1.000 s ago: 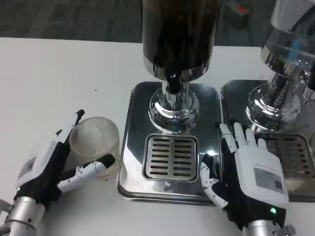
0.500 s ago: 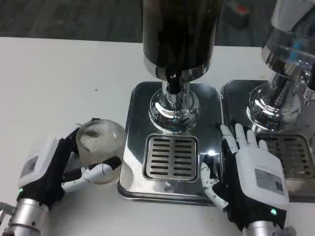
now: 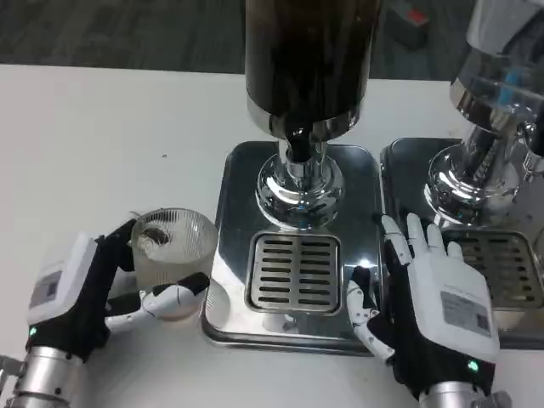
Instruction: Grasp the cup under the faucet to collect the drink, then remove the cup.
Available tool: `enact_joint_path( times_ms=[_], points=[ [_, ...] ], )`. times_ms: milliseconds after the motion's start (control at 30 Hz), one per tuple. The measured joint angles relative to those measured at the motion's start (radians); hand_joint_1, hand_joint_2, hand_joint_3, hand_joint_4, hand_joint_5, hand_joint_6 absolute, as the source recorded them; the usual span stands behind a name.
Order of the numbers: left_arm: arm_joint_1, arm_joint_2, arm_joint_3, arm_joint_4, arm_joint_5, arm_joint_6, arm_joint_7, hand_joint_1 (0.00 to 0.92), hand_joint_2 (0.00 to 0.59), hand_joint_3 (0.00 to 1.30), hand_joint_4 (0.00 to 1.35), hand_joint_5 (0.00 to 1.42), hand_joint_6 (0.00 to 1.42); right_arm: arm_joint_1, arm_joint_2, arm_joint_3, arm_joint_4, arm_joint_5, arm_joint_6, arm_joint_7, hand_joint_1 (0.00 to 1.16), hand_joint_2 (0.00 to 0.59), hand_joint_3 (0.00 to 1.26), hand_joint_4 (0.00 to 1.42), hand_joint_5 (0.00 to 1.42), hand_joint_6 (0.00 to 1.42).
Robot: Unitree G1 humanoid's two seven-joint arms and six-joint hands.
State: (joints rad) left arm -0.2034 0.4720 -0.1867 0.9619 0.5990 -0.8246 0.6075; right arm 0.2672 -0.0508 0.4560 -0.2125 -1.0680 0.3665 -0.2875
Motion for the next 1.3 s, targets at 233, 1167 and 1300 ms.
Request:
enact_joint_path(
  times_ms=[233, 1167, 1300],
  points=[
    [0.007, 0.001, 0.004, -0.039, 0.019, -0.002, 0.088, 0.395, 0.114, 0.41, 0.51, 0.74, 0.74, -0.005, -0.001, -0.002, 0.000, 0.000, 0.000, -0.001, 0.32, 0.562, 0.11, 0.00, 0.00, 0.00],
    [-0.154, -0.062, -0.105, 0.043, 0.075, -0.048, 0.079, 0.408, 0.105, 0.43, 0.51, 0.74, 0.72, 0.017, -0.033, -0.020, -0.051, -0.042, 0.034, -0.007, 0.32, 0.562, 0.10, 0.00, 0.00, 0.00],
    [-0.201, -0.088, -0.140, 0.097, 0.082, -0.046, 0.068, 0.403, 0.102, 0.43, 0.51, 0.73, 0.72, 0.038, -0.013, -0.018, -0.068, -0.051, 0.059, -0.019, 0.32, 0.562, 0.10, 0.00, 0.00, 0.00]
  ],
)
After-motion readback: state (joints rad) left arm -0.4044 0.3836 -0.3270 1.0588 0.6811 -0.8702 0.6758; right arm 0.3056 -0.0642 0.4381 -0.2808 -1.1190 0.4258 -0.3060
